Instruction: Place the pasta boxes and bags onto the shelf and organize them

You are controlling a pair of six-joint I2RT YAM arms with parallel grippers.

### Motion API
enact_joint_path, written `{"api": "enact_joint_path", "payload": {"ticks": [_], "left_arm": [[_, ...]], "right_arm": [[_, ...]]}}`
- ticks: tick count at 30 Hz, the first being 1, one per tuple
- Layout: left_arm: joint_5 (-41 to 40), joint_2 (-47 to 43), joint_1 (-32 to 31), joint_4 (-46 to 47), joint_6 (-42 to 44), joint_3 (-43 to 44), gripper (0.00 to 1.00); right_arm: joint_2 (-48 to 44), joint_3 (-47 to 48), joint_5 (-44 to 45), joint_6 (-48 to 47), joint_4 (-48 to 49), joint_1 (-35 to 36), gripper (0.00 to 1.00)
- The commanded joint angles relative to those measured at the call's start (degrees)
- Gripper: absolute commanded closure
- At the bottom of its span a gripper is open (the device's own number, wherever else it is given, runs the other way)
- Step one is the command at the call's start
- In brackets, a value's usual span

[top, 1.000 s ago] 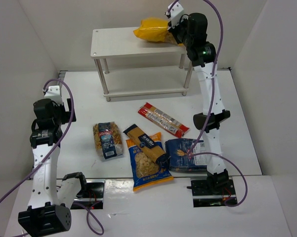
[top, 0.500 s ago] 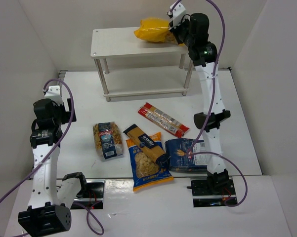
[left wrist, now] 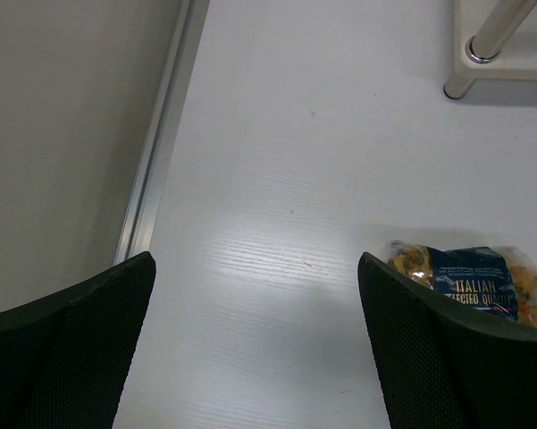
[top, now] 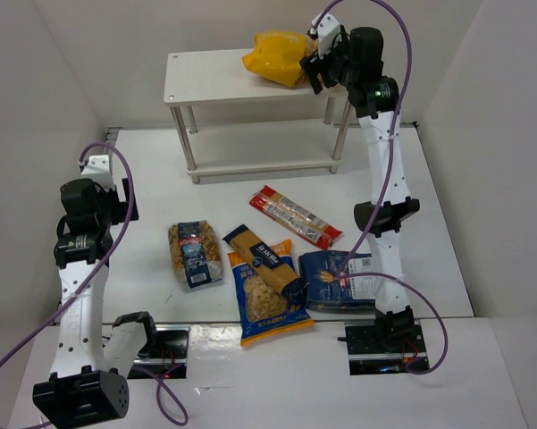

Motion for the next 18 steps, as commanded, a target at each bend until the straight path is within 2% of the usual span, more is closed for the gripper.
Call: {"api": "enact_joint_path", "payload": {"ticks": [1,5,18], "left_arm": [[1.13,-0.67,0.46,1.22,0.7,0.29,0.0],[1.13,-1.19,0.46,1.22,0.7,0.29,0.0],[2.79,-2.78,0.46,1.22,0.7,0.29,0.0]], "right_arm": [[1.81,-0.24,-1.16,1.67,-12.77,-1.3,0.17],[-1.53,-0.24,-3.62,1.67,-13.29,-1.3,0.12],[-14.45,-3.75,-8.1,1.15,-15.49,-1.3,0.06]]}}
